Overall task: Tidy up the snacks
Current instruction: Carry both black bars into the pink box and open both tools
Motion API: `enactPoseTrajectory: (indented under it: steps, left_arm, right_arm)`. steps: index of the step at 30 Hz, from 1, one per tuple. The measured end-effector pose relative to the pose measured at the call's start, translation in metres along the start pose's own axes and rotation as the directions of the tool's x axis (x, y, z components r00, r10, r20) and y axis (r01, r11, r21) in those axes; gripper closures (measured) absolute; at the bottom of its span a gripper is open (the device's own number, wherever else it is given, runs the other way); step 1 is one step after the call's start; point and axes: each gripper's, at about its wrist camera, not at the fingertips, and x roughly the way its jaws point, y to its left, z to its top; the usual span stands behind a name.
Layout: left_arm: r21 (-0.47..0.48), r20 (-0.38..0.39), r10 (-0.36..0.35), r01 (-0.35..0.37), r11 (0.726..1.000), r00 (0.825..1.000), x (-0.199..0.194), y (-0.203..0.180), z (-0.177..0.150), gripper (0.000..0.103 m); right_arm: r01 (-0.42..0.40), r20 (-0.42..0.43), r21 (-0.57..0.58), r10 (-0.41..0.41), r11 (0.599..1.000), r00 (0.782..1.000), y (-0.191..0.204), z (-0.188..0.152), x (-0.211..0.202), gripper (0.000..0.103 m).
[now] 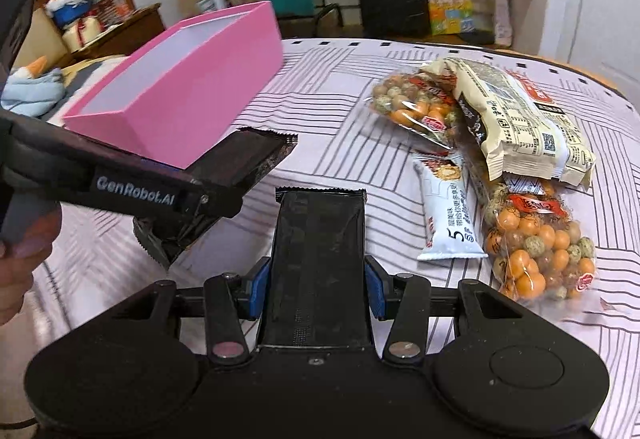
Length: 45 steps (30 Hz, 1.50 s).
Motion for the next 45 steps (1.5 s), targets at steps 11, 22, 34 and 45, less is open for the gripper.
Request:
enactPoseTrajectory:
  steps: [11, 22, 34, 45]
  left_arm:
    - [0.017, -0.012, -0.003, 0.004, 1.000, 1.000, -0.067, 0.016, -0.024, 0.057]
    - [-0.057, 0.029, 0.000, 0.001, 0.998, 1.000, -0.133, 0.078, -0.035, 0.057]
    - [-0.149, 0.167, 0.076, -0.051, 0.988, 0.983, -0.166, 0.124, 0.005, 0.057]
    - [-0.365, 0.164, 0.159, -0.090, 0.927, 0.973, -0.087, 0.195, 0.060, 0.057]
  right_arm:
    - [-0.173, -0.089, -0.049, 0.169, 0.984, 0.982, 0.024, 0.016, -0.051, 0.050]
    - [-0.327, -0.133, -0.095, 0.313, 0.940, 0.940, 0.069, 0.042, -0.064, 0.050]
    - [-0.306, -0.006, -0.269, 0.316, 0.913, 0.949, 0.125, 0.114, -0.052, 0.050]
    - [-0.161, 0.060, -0.400, 0.201, 0.902, 0.978, 0.163, 0.174, 0.042, 0.050]
